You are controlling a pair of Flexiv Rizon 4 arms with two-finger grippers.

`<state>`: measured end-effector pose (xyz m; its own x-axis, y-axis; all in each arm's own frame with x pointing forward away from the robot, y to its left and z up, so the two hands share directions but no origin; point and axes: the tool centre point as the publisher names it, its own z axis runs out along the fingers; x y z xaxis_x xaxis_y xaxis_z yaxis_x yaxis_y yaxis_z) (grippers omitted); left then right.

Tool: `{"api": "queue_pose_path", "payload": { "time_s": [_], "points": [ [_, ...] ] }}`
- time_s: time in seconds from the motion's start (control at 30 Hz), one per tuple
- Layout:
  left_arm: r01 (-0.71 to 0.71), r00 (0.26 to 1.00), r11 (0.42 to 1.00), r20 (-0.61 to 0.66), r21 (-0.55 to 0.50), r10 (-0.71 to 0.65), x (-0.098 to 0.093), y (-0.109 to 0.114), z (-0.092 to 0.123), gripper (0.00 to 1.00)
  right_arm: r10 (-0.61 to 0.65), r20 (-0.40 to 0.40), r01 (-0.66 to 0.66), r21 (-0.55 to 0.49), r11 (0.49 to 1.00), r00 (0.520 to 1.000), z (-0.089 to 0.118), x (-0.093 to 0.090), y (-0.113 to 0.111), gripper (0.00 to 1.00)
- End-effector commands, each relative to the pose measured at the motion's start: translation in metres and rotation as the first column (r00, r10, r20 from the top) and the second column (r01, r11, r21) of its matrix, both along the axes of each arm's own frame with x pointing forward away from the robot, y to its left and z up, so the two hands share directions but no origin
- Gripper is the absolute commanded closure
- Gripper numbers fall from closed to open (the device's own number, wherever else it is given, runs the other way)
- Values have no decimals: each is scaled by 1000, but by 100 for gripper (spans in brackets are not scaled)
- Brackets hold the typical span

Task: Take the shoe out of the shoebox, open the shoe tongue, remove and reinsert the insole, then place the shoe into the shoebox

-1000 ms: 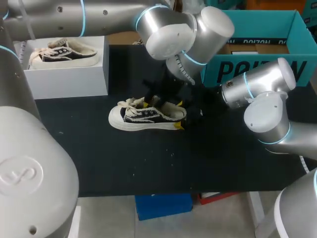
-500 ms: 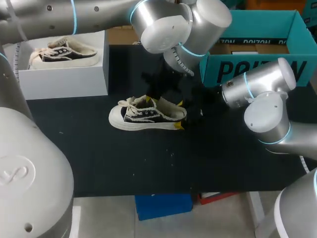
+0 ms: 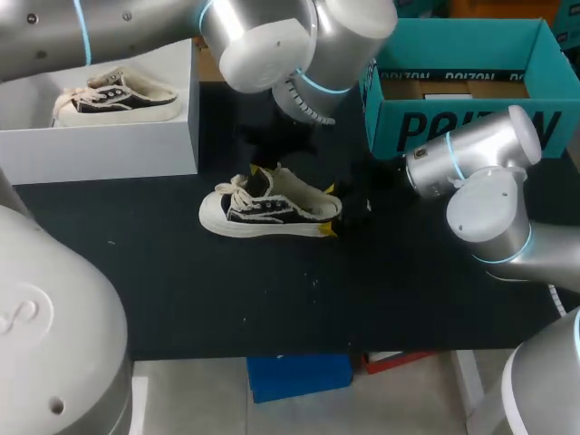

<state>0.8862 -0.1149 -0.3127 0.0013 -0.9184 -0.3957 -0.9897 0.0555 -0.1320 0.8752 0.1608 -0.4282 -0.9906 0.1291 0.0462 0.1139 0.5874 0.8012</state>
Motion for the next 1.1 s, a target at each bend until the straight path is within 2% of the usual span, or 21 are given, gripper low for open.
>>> {"api": "queue_pose_path", "payload": {
  "time_s": [0.03, 0.97, 1.03, 1.07, 1.1],
  "points": [
    [10, 1000, 999, 25, -52, -8, -5, 9, 3, 100, -1, -1, 1, -3, 1000, 1000, 0, 0, 1, 100],
    [-57, 996, 997, 59, -54, 60, -18, 60, -13, 100, -1, -1, 1, -3, 1000, 1000, 0, 0, 1, 100],
    [-64, 996, 997, 52, -52, 67, -19, 62, -16, 92, -1, -1, 1, -3, 1000, 1000, 0, 0, 1, 100],
    [-70, 996, 996, 49, -51, 72, -20, 64, -17, 80, -1, -1, 1, -3, 1000, 1000, 0, 0, 1, 100],
    [-74, 996, 996, 44, -51, 76, -21, 66, -18, 73, -1, -1, 1, -3, 1000, 1000, 0, 0, 1, 100]
  ]
}}
